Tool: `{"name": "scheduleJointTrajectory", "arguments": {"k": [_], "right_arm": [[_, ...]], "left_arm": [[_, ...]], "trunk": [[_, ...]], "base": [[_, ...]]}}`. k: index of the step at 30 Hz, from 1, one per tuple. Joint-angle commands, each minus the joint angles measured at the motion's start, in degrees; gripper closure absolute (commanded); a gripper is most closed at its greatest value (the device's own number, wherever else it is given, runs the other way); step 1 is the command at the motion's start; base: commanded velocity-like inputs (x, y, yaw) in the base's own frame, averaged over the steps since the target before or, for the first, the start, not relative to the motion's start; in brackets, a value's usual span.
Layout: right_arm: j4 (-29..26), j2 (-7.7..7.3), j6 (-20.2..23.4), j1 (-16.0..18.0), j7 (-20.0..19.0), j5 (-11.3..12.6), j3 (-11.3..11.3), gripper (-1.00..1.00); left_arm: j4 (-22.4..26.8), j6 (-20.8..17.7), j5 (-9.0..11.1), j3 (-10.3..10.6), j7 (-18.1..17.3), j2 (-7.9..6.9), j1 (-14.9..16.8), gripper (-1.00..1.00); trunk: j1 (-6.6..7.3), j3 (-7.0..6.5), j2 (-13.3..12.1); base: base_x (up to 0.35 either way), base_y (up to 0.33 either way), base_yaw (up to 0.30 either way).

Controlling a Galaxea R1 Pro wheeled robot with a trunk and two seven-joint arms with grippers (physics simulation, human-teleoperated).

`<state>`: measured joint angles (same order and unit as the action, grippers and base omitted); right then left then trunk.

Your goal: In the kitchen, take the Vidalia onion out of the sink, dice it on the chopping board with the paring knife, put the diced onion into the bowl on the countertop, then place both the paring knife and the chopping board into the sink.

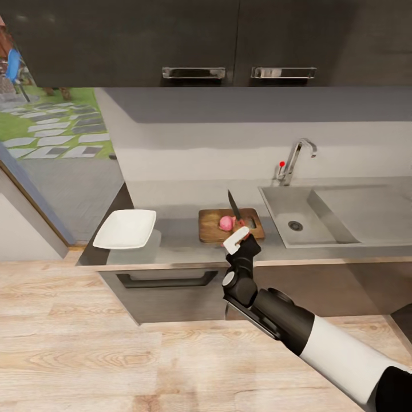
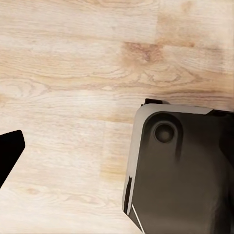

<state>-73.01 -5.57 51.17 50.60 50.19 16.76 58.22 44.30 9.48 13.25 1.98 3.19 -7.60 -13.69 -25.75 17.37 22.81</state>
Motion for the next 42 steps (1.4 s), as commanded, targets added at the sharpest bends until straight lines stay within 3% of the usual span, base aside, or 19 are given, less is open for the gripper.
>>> {"name": "scheduleJointTrajectory", "arguments": {"k": [1,20,31,35,42], "right_arm": [[0.0,-0.02,0.2,0.1,0.6,0.5,0.4,1.00],[1.0,0.03,0.2,0.1,0.6,0.8,1.6,1.00],[1.1,0.34,0.2,0.1,0.6,2.0,1.6,1.00],[1.1,0.81,0.2,0.1,0.6,3.4,1.6,1.00],[1.2,0.95,0.2,0.1,0.6,3.8,1.6,1.00]], "left_arm": [[0.1,0.1,0.3,0.2,0.3,-0.05,0.0,-1.00],[0.1,0.1,0.3,0.2,0.3,-0.05,0.0,-1.00],[0.0,0.1,0.3,0.2,0.3,-0.05,0.0,-1.00],[-0.1,0.1,0.3,0.2,0.3,-0.05,0.0,-1.00],[0.0,0.1,0.3,0.2,0.3,-0.05,0.0,-1.00]], "trunk": [[-0.04,0.10,0.1],[-0.04,0.10,0.1],[-0.04,0.14,0.1],[-0.04,0.42,0.1],[-0.04,1.05,0.1]], "base": [[0.000,-0.003,0.000],[0.000,0.000,0.000],[0.000,0.000,0.000],[0.000,0.000,0.000],[0.025,0.000,0.000]]}}
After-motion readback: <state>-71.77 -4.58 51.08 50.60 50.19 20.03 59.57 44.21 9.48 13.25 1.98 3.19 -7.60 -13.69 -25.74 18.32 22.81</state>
